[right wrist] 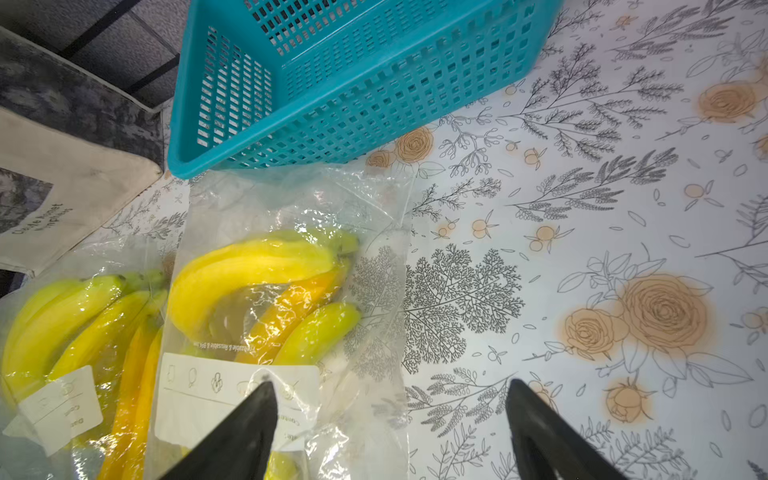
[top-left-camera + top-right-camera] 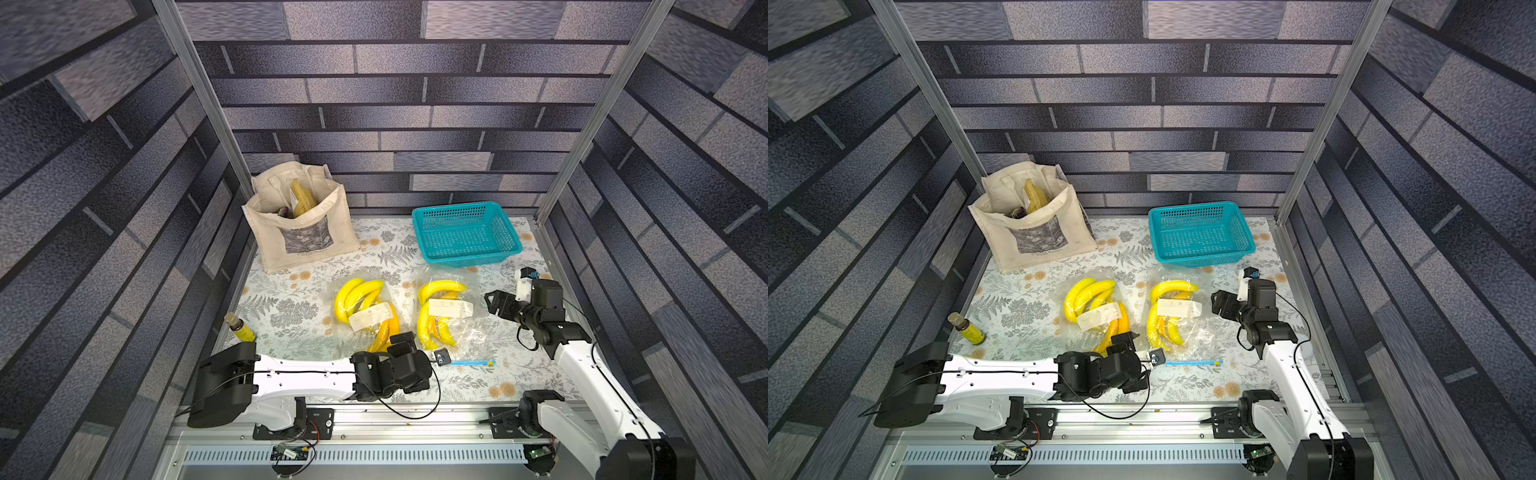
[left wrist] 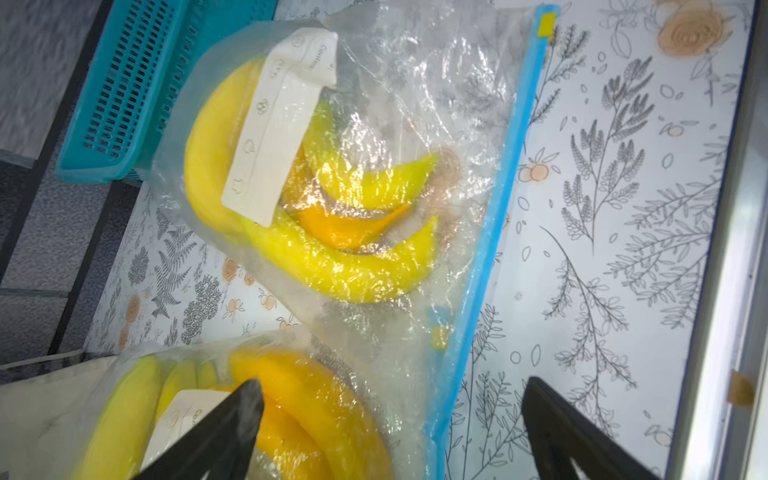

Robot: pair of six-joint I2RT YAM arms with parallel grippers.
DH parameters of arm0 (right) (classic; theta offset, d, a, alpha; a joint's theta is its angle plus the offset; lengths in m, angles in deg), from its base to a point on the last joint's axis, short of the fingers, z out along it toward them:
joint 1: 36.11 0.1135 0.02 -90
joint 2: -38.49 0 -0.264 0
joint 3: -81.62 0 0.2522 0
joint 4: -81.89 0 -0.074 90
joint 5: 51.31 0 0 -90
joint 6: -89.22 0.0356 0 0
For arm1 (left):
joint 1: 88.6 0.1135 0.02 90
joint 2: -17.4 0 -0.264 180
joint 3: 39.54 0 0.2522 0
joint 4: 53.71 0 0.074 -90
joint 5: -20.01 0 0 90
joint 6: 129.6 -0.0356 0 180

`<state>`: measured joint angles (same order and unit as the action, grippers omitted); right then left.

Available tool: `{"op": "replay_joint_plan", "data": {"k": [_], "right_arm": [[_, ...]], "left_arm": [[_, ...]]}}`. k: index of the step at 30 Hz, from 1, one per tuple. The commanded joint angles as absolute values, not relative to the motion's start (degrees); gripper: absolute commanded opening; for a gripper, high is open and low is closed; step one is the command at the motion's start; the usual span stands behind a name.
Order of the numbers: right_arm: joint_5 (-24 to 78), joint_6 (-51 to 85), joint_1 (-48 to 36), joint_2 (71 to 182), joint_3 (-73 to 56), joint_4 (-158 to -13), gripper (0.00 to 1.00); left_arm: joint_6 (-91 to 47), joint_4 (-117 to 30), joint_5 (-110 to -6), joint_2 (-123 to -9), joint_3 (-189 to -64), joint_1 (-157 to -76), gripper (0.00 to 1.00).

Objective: Open the zip-top bag and take out the banana
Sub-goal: Pick up the zipper food storage bag at the center of the board.

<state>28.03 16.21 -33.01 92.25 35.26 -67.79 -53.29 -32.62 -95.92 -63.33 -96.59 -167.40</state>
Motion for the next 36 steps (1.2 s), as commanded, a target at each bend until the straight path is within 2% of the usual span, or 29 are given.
{"op": "replay_joint_plan", "data": {"k": [1, 6, 12, 16, 21, 24, 31, 33, 36], "right_arm": [[24.3, 17.0, -33.2, 94.3, 35.1, -66.4, 0.86], [23.8, 17.1, -33.2, 94.7, 35.2, -66.6, 0.85], [23.6, 17.2, -33.2, 94.4, 35.9, -67.0, 0.86], [23.5, 17.2, -33.2, 94.8, 35.5, -66.9, 0.86], [23.5, 17.2, -33.2, 95.0, 35.6, -67.0, 0.86], [23.3, 17.3, -33.2, 95.3, 35.6, -67.1, 0.86], [22.8, 17.9, -33.1, 96.3, 35.8, -67.3, 0.86], [22.4, 18.4, -33.1, 96.7, 35.6, -67.4, 0.85], [21.1, 20.0, -33.1, 97.0, 35.6, -67.1, 0.83]], "left_arm": [[-56.1, -34.7, -98.9, -66.7, -99.1, -167.5, 0.96], [-57.6, -38.8, -96.8, -69.8, -99.5, -166.9, 0.88], [-58.4, -38.2, -96.4, -74.8, -100.6, -166.8, 0.86], [-57.6, -38.5, -94.7, -76.8, -100.9, -165.7, 0.81], [-56.9, -38.6, -94.7, -78.6, -101.2, -164.2, 0.81], [-56.5, -39.0, -95.2, -80.0, -101.6, -163.5, 0.69], [-54.6, -41.1, -95.1, -79.3, -102.1, -161.7, 0.23], [-53.6, -42.0, -94.7, -77.9, -101.7, -160.4, 0.18], [-51.3, -42.3, -94.5, -76.3, -101.7, -157.5, 0.16]]}}
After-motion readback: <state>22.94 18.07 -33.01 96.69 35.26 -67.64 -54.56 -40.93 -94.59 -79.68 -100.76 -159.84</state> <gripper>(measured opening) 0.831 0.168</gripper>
